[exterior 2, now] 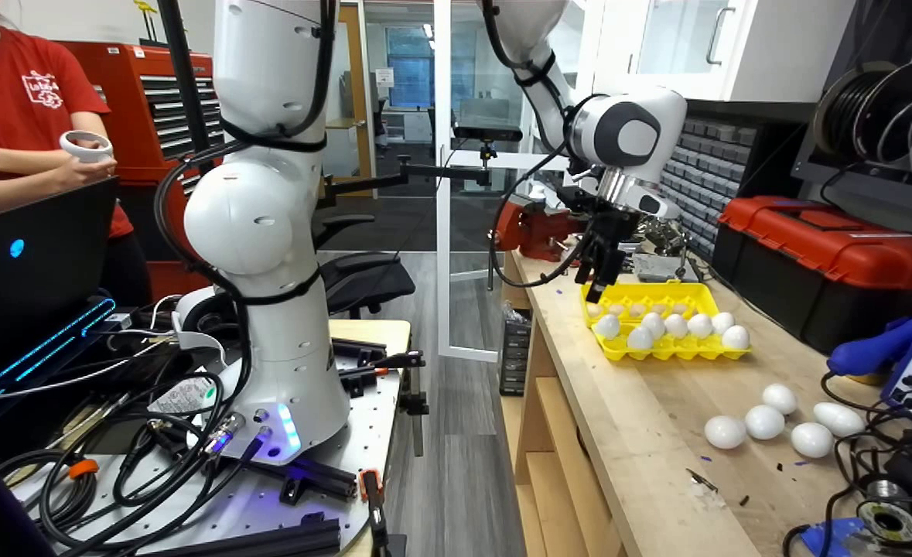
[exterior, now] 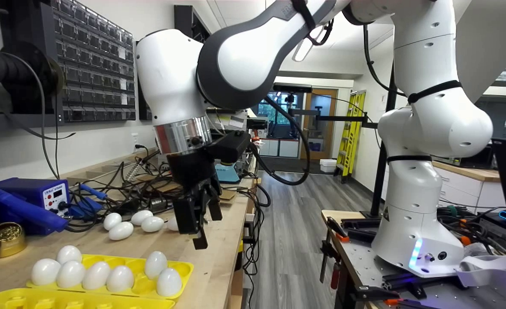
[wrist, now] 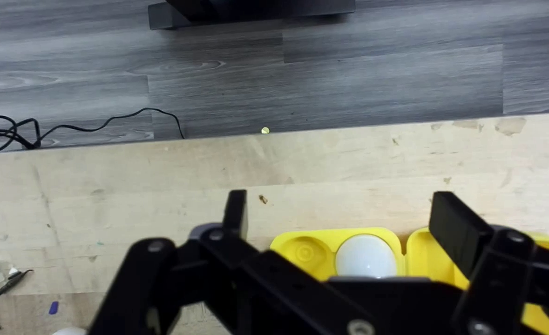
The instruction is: Take an egg from the tray and place it on the counter
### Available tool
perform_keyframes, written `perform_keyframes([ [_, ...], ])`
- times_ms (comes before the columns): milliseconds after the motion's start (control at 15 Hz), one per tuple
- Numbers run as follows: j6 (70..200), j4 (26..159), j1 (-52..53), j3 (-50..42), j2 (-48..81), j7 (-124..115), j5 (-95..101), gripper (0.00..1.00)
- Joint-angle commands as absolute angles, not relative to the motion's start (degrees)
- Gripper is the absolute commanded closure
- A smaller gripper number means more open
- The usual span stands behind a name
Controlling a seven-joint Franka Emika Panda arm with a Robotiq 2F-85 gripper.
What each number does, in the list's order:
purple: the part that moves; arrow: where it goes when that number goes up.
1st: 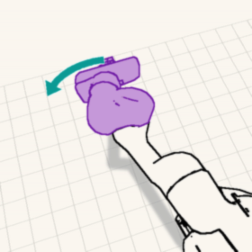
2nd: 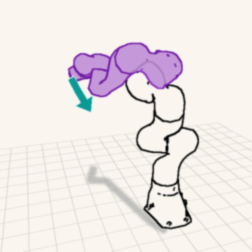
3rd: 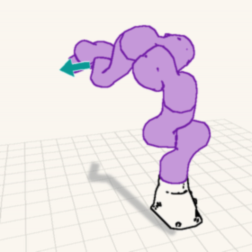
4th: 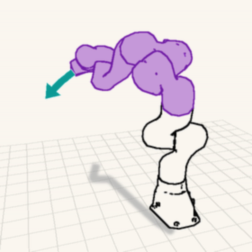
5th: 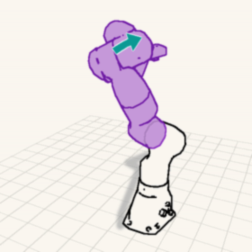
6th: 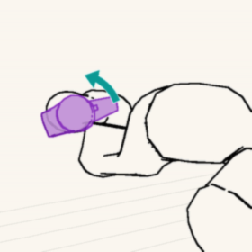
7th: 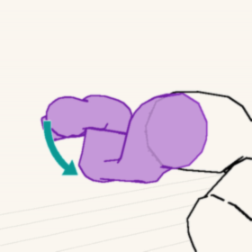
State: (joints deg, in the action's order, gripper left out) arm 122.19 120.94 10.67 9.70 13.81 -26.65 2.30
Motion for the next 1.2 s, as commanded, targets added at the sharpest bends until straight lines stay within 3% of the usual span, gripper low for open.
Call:
perform_keyframes([
  [0,124.26,118.79,12.85,8.19,16.91,-29.99,3.51,0.0],
  [1133,135.38,113.75,16.36,3.84,26.51,-31.1,3.72,0.0],
])
